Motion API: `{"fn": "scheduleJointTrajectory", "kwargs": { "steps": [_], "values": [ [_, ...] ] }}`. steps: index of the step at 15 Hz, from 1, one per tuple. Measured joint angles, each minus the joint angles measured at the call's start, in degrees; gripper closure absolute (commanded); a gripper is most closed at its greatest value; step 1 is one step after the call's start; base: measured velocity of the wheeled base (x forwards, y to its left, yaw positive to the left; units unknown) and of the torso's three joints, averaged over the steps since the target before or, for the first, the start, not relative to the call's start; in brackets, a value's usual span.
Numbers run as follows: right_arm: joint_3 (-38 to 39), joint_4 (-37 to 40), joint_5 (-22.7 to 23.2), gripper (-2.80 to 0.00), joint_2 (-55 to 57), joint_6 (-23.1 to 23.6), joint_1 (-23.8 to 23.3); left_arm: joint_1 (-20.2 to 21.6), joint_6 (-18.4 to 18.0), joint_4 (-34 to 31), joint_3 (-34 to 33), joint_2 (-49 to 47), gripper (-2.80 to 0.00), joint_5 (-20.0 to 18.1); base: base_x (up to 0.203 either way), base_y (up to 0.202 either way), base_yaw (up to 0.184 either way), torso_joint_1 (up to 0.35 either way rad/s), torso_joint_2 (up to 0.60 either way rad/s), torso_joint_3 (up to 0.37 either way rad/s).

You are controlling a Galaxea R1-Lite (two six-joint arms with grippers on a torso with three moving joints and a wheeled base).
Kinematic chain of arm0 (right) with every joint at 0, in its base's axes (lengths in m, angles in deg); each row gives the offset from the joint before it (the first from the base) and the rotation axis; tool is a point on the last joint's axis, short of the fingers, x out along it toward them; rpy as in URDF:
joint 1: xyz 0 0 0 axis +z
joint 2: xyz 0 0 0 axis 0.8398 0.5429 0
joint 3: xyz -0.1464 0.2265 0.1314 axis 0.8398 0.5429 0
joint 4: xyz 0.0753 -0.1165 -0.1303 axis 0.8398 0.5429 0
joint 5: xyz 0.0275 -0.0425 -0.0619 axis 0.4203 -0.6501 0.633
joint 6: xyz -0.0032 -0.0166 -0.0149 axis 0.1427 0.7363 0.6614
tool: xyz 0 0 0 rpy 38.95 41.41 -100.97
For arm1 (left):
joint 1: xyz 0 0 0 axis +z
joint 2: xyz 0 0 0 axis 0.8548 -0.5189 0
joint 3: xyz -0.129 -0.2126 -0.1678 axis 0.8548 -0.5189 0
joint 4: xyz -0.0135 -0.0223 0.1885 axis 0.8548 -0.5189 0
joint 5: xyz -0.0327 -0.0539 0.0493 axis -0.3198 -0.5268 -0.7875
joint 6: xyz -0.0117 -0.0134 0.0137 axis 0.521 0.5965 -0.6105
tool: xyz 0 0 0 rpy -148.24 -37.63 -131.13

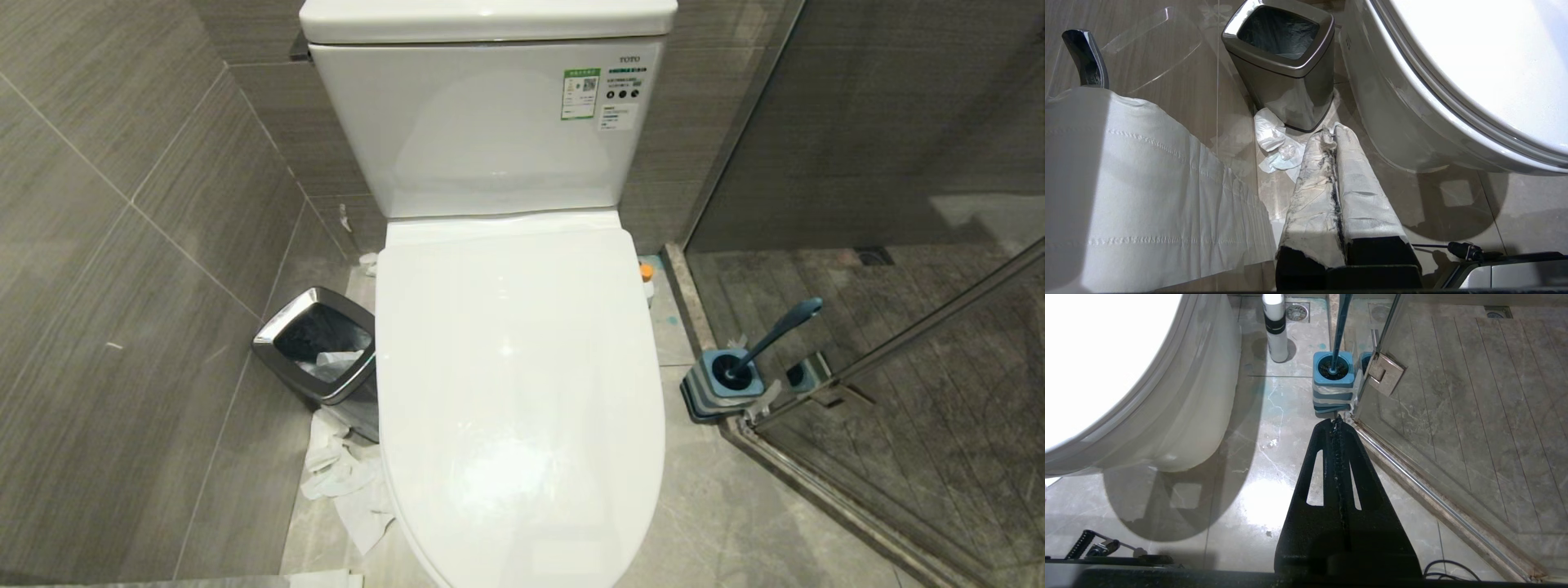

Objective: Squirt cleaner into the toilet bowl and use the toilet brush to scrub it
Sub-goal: Use the left hand to lift the toilet lid slightly

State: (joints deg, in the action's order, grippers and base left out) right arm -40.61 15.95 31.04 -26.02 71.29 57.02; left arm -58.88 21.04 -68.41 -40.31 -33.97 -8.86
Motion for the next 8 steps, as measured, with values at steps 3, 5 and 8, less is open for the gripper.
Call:
{"fn": "scheduleJointTrajectory", "kwargs": {
  "steps": [3, 5, 8],
  "values": [
    [0.0, 0.0, 0.0, 0.0, 0.0, 0.0, 0.0, 0.0, 0.0, 0.0, 0.0, 0.0, 0.0, 0.0, 0.0, 0.0, 0.0, 0.0, 0.0, 0.0],
    [0.0, 0.0, 0.0, 0.0, 0.0, 0.0, 0.0, 0.0, -0.3, 0.0, 0.0, 0.0, 0.0, -0.3, 0.0, 0.0, 0.0, 0.0, 0.0, 0.0],
    [0.0, 0.0, 0.0, 0.0, 0.0, 0.0, 0.0, 0.0, -0.6, -0.6, 0.3, 0.0, 0.0, -0.9, 0.0, 0.0, 0.0, 0.0, 0.0, 0.0]
  ]
}}
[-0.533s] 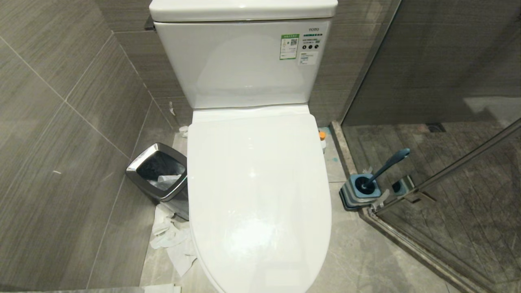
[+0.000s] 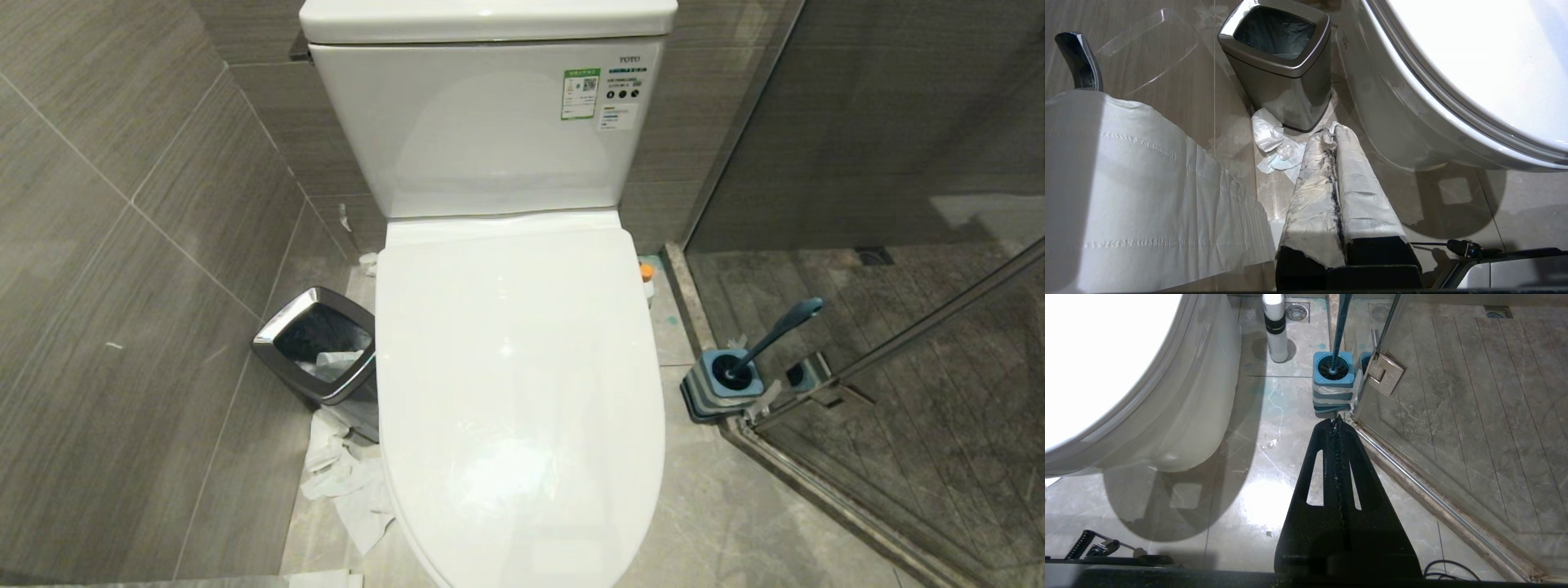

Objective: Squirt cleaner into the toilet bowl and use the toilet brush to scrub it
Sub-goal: Use the left hand to lift the toilet lid slightly

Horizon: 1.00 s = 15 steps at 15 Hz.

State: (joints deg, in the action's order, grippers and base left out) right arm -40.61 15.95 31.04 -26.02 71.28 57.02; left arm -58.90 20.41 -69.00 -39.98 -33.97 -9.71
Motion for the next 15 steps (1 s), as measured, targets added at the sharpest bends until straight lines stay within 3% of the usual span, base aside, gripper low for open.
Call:
{"fn": "scheduleJointTrajectory", "kwargs": {
  "steps": [5, 10, 15],
  "values": [
    [0.0, 0.0, 0.0, 0.0, 0.0, 0.0, 0.0, 0.0, -1.8, 0.5, 2.4, 0.0, 0.0, 0.0, 0.0, 0.0, 0.0, 0.0, 0.0, 0.0],
    [0.0, 0.0, 0.0, 0.0, 0.0, 0.0, 0.0, 0.0, -5.1, -1.4, 19.7, -3.9, 0.0, -5.6, 0.0, 0.0, 0.0, 0.0, 0.0, 0.0],
    [0.0, 0.0, 0.0, 0.0, 0.0, 0.0, 0.0, 0.2, -7.0, -1.3, 38.5, -20.7, 0.0, -6.4, 0.0, 0.0, 0.0, 0.0, 0.0, 0.0]
  ]
}}
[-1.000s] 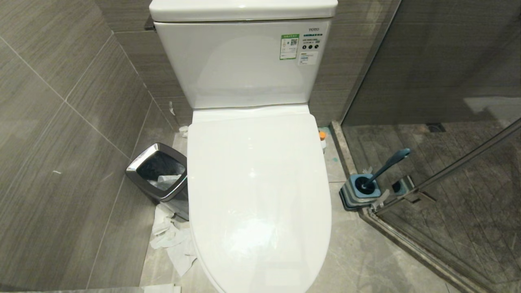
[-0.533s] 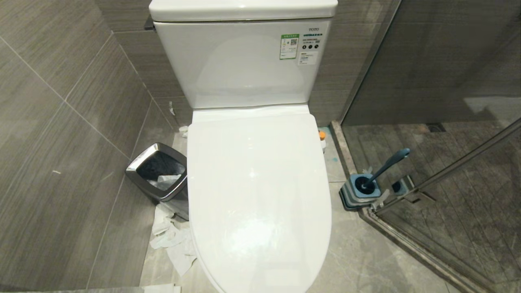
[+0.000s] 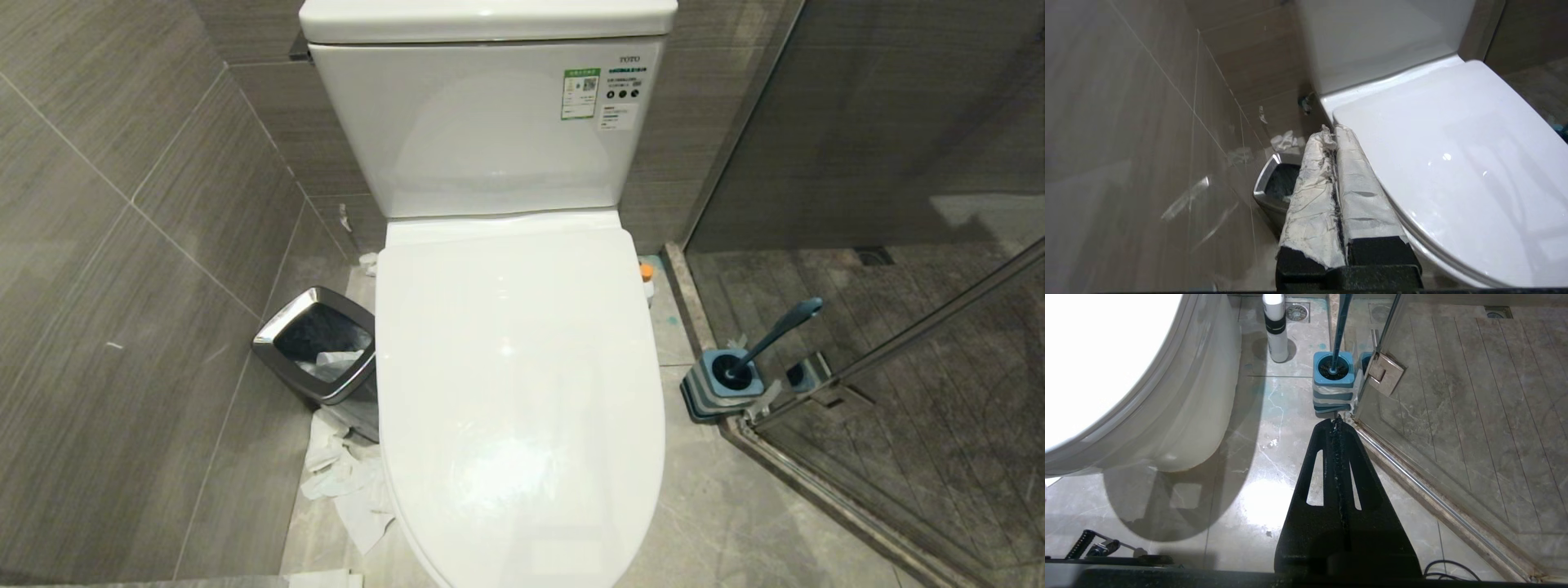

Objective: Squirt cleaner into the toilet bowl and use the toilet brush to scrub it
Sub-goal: Use the left hand to lift the toilet lid slightly

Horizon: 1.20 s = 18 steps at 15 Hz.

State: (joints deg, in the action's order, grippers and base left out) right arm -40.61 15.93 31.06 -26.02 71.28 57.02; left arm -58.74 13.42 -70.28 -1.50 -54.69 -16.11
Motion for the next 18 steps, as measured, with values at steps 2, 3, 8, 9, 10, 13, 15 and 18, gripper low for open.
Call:
{"fn": "scheduleJointTrajectory", "kwargs": {
  "steps": [2, 3, 8, 9, 10, 13, 15, 18],
  "values": [
    [0.0, 0.0, 0.0, 0.0, 0.0, 0.0, 0.0, -0.1, -0.7, -0.1, 6.6, -6.9, 0.0, -0.2, 0.0, 0.0, 0.0, 0.0, 0.0, 0.0],
    [0.0, 0.0, 0.0, 0.0, 0.0, 0.0, 0.0, -0.5, -0.9, -0.1, 8.9, -10.2, 0.0, -0.5, 0.0, 0.0, 0.0, 0.0, 0.0, 0.0],
    [0.0, 0.0, 0.0, 0.0, 0.0, 0.0, 0.0, -2.5, 0.3, -1.4, 16.9, -26.3, 0.0, -2.6, 0.0, 0.0, 0.0, 0.0, 0.0, 0.0],
    [0.0, 0.0, 0.0, 0.0, 0.0, 0.0, 0.0, -2.6, 1.1, -1.9, 19.3, -30.2, 0.0, -3.8, 0.0, 0.0, 0.0, 0.0, 0.0, 0.0],
    [0.0, 0.0, 0.0, 0.0, 0.0, 0.0, 0.0, -2.6, 1.9, -2.3, 21.8, -34.0, 0.0, -5.0, 0.0, 0.0, 0.0, 0.0, 0.0, 0.0],
    [0.0, 0.0, 0.0, 0.0, 0.0, 0.0, 0.0, -2.3, 6.5, -2.9, 30.2, -46.2, 0.0, -9.4, 0.0, 0.0, 0.0, 0.0, 0.0, 0.0],
    [0.0, 0.0, 0.0, 0.0, 0.0, 0.0, 0.0, -0.4, 10.8, -3.1, 36.2, -54.3, 0.0, -15.4, 0.0, 0.0, 0.0, 0.0, 0.0, 0.0],
    [0.0, 0.0, 0.0, 0.0, 0.0, 0.0, 0.0, 2.8, 17.4, -3.9, 40.5, -63.2, 0.0, -28.1, 0.0, 0.0, 0.0, 0.0, 0.0, 0.0]
  ]
}}
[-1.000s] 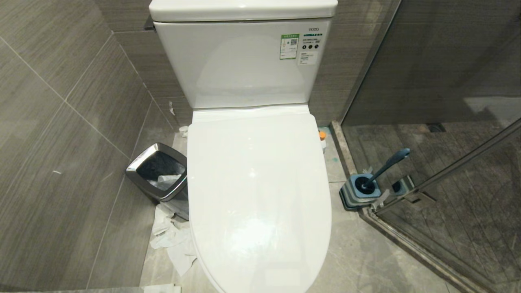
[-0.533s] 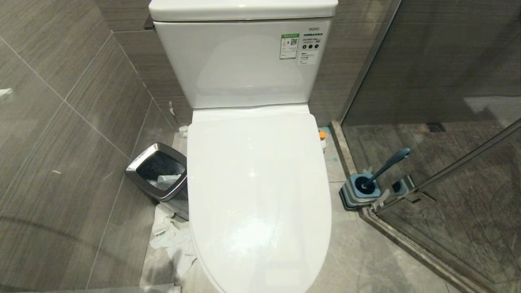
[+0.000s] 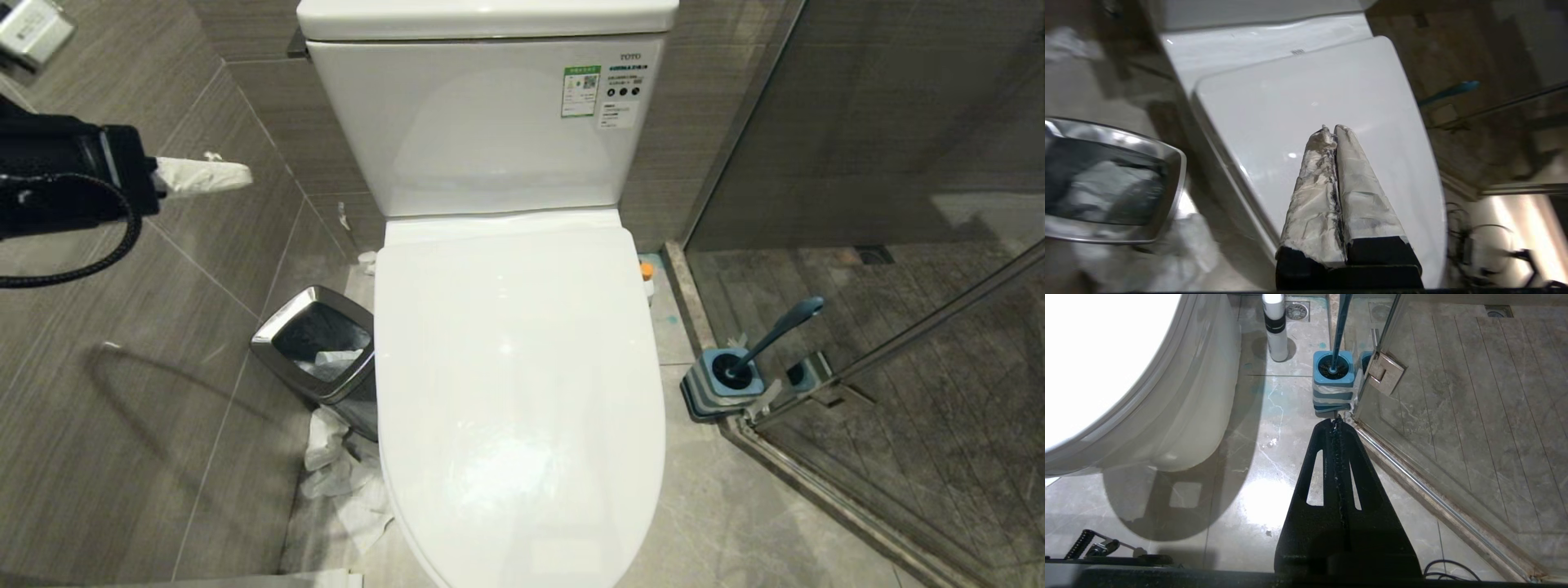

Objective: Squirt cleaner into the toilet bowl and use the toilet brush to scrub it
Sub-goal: Use the left hand to lift the toilet lid slightly

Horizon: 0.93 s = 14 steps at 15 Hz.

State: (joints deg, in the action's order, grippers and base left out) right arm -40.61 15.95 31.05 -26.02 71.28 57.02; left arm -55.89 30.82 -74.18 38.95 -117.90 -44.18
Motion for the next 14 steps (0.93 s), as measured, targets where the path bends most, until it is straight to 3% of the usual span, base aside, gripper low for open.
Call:
{"fn": "scheduleJointTrajectory", "kwargs": {
  "steps": [1, 3, 5, 9, 11, 14],
  "values": [
    [0.0, 0.0, 0.0, 0.0, 0.0, 0.0, 0.0, 0.4, 2.9, 0.2, 0.6, -2.0, 0.0, -2.9, 0.0, 0.0, 0.0, 0.0, 0.0, 0.0],
    [0.0, 0.0, 0.0, 0.0, 0.0, 0.0, 0.0, 0.8, 7.7, 1.8, 1.1, -5.5, 0.0, -5.1, 0.0, 0.0, 0.0, 0.0, 0.0, 0.0],
    [0.0, 0.0, 0.0, 0.0, 0.0, 0.0, 0.0, 1.2, 8.7, 1.8, 1.3, -8.2, 0.0, -7.2, 0.0, 0.0, 0.0, 0.0, 0.0, 0.0],
    [0.0, 0.0, 0.0, 0.0, 0.0, 0.0, 0.0, 3.9, 8.3, -3.1, 0.8, -12.7, 0.0, -22.1, 0.0, 0.0, 0.0, 0.0, 0.0, 0.0],
    [0.0, 0.0, 0.0, 0.0, 0.0, 0.0, 0.0, 5.4, 6.4, -3.8, -1.7, -14.8, 0.0, -29.6, 0.0, 0.0, 0.0, 0.0, 0.0, 0.0],
    [0.0, 0.0, 0.0, 0.0, 0.0, 0.0, 0.0, 7.9, -4.1, -3.6, -9.1, -17.0, 0.0, -34.3, 0.0, 0.0, 0.0, 0.0, 0.0, 0.0]
  ]
}}
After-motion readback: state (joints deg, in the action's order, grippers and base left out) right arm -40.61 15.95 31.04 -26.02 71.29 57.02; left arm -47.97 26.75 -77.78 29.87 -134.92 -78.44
